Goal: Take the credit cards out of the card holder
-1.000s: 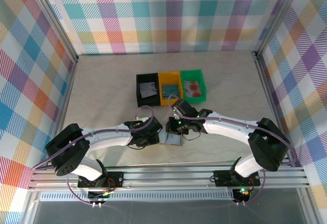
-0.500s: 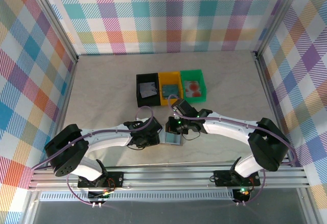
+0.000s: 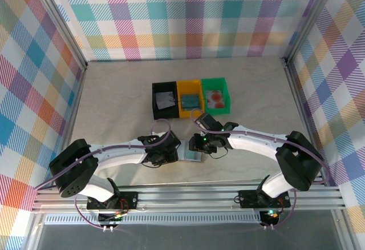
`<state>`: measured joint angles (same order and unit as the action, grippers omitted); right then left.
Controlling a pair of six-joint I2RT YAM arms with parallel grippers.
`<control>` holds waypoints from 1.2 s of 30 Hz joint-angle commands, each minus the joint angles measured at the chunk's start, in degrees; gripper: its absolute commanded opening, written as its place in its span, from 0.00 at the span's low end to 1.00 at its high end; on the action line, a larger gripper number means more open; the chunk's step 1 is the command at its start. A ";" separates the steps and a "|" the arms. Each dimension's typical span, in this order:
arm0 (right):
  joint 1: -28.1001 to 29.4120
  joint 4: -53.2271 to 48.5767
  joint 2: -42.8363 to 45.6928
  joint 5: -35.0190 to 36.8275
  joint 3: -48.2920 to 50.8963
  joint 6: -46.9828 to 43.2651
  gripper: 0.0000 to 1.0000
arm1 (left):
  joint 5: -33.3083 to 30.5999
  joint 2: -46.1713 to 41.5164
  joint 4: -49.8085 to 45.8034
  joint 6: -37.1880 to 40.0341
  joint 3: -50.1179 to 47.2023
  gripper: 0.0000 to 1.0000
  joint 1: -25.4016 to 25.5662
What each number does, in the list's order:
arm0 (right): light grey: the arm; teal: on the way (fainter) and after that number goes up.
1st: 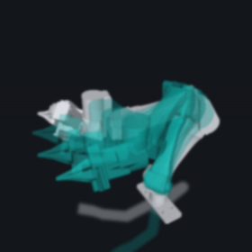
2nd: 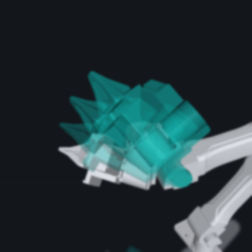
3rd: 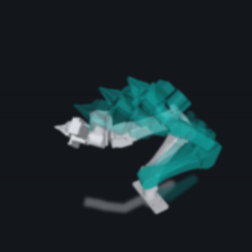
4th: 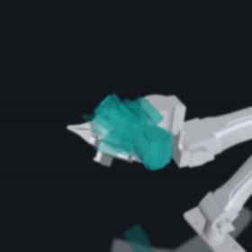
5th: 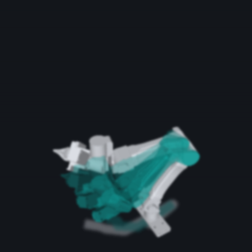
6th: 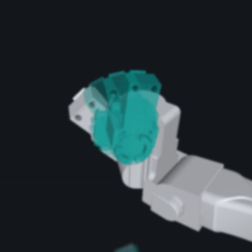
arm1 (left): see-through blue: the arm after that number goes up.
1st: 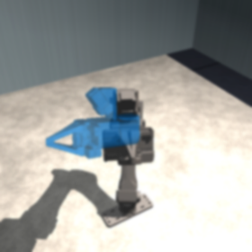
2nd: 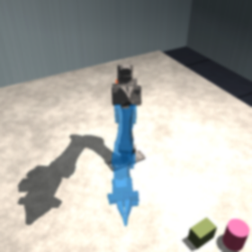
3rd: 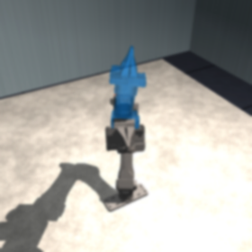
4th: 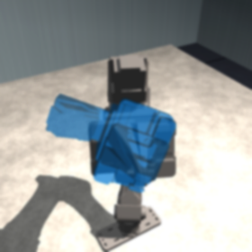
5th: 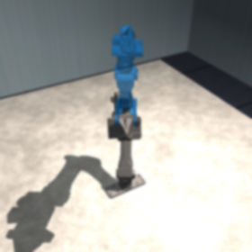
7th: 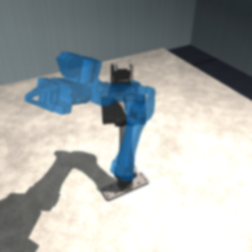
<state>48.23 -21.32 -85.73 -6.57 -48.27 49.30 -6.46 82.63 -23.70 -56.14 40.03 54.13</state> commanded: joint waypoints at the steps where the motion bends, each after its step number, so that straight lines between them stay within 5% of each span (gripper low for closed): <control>1: -0.19 -1.70 -0.17 -0.20 1.12 -0.26 0.43 | 0.68 0.12 -0.73 -0.68 -1.48 0.57 0.19; 26: -0.06 -1.82 -6.31 1.52 -1.19 0.62 0.36 | 1.37 1.26 0.49 -0.81 -2.33 0.57 0.01; 36: 0.38 -1.26 -5.50 0.85 -2.37 0.33 0.18 | 1.36 1.21 0.41 -0.81 -2.35 0.57 0.01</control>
<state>48.12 -21.98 -91.46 -5.19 -49.01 49.23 -6.52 82.65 -23.09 -56.16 39.55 54.13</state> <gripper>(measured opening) 0.187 0.570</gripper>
